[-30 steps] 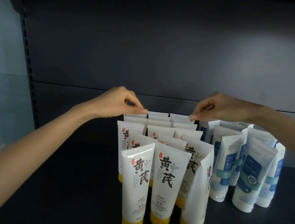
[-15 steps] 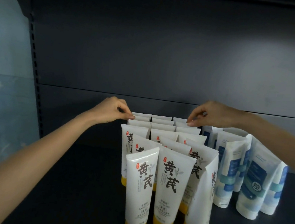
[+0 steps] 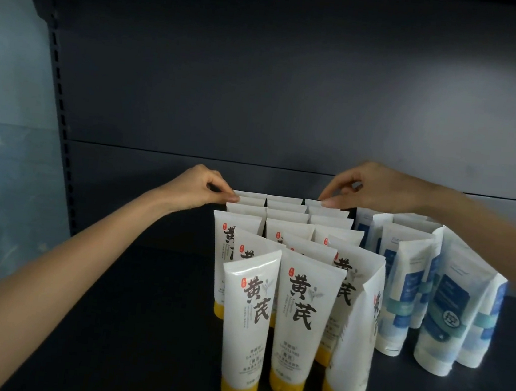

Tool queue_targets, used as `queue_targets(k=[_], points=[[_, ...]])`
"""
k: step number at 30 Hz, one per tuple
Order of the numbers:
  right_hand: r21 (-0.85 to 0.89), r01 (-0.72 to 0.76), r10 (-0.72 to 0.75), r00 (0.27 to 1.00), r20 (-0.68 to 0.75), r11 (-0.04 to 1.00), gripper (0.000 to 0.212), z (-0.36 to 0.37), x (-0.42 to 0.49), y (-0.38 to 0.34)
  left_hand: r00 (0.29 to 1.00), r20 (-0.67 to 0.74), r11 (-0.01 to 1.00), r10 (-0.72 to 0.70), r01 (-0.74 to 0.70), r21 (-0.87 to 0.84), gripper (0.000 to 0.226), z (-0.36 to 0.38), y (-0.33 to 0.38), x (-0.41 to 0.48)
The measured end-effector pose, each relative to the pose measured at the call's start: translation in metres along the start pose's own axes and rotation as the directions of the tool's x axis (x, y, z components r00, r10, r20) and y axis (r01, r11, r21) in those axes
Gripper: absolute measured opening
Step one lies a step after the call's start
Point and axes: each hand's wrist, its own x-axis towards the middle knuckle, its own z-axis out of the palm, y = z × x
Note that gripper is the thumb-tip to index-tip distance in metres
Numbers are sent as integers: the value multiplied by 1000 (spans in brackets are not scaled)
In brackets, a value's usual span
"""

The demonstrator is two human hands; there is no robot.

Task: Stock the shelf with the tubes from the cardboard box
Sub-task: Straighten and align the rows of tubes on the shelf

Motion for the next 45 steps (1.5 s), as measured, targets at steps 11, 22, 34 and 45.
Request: queue_targets(k=[11,22,34,45], points=[[230,101,-158,957,245,968,37,7,-39,-43,964,-79,964,255,-248,93,36,-11,56,-60],[206,92,-124,981,152,974,36,19,-39,-50,957,152,962,248,-262,80,28,-12,62,-74],[283,90,-98,995,15,955,30,35,-32,-50,982,72,971,174,-184,153,31,-25,51,-81],[251,78,-89,995,33,965,34,30,-36,-47,976,1,976,216,-216,23,29,-15,47,-83]])
